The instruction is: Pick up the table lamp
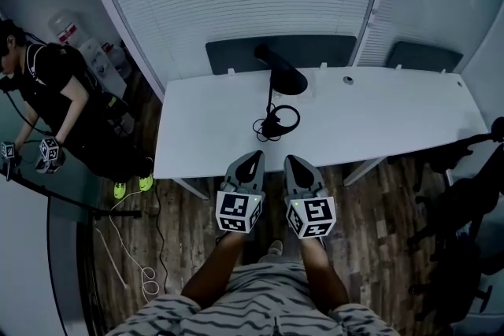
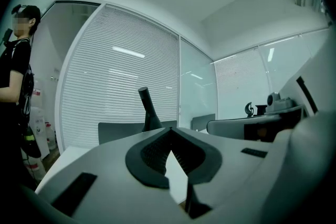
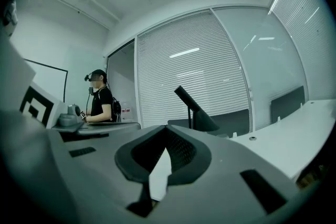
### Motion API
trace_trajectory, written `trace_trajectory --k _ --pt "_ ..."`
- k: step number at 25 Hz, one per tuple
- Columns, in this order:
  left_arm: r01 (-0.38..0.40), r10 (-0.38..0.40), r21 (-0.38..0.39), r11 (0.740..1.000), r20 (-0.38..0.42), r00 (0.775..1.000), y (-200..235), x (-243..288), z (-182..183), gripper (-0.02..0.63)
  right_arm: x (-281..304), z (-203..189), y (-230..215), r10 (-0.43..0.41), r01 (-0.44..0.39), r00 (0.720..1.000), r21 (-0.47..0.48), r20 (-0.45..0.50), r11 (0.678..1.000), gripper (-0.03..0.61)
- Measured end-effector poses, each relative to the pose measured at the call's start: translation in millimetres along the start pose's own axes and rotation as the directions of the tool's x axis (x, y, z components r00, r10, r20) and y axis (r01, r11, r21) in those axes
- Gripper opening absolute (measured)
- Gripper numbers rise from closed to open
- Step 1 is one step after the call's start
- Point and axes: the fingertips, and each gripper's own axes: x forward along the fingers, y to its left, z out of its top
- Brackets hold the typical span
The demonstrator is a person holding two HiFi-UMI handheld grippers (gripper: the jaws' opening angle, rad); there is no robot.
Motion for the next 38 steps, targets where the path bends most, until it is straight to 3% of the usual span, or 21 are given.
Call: trace_trajectory --k 16,24,38 --pt "-0.023 0.022 -0.032 0.999 -0.054 0.998 -9 44 -21 0.008 18 -14 -48 0.017 -0.015 0.999 0.032 -0.042 0.999 0.011" --pt "-0.012 0.006 -0.078 0.997 -0.071 0.997 7 74 -29 0.008 42 -15 -60 0.005 -0.004 0.998 0.014 -0.058 1.000 0.011" --pt "0.012 -0.020 -0.055 0.998 -0.149 0.989 51 129 -60 0.029 84 -14 -76 -0.053 0.054 0.997 0.018 -0.049 0.998 0.011"
